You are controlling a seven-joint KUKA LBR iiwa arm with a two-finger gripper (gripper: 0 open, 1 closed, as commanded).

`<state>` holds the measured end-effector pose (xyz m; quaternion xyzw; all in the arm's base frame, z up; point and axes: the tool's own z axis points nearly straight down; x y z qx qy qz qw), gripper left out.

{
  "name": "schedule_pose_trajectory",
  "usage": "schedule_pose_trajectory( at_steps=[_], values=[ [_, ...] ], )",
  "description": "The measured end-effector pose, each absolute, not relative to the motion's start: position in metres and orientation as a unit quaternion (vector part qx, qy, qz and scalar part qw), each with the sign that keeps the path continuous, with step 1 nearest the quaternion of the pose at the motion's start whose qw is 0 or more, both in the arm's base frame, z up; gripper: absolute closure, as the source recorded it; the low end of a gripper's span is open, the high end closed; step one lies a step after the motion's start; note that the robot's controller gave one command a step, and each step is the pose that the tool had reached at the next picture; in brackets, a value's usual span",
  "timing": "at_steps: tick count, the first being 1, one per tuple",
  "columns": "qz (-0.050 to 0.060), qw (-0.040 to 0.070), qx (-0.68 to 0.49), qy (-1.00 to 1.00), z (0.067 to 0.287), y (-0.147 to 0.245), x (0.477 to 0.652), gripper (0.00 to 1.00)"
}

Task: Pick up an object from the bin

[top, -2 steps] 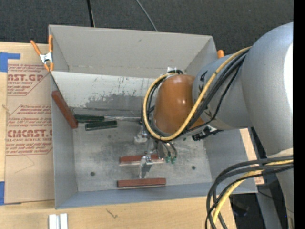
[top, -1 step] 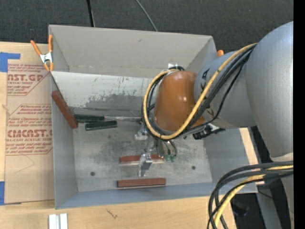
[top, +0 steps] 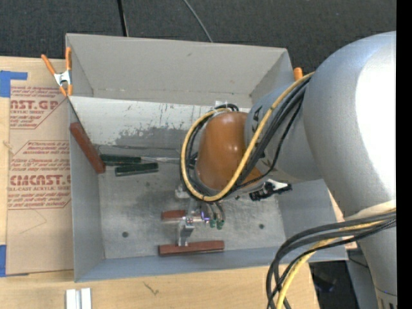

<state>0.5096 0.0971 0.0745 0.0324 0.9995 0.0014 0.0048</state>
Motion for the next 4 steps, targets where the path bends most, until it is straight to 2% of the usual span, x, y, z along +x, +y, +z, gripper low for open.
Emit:
schedule_pose_trajectory(
  at_steps=[1, 3, 4],
  values=[
    [0.004, 0.013, 0.036, 0.999, 0.0723, 0.1022, 0.5126, 1.00],
    [0.004, 0.013, 0.037, 0.999, 0.0729, 0.1018, 0.5123, 1.00],
    [0.003, 0.009, 0.037, 0.999, 0.0759, 0.1024, 0.5138, 1.00]
  ],
)
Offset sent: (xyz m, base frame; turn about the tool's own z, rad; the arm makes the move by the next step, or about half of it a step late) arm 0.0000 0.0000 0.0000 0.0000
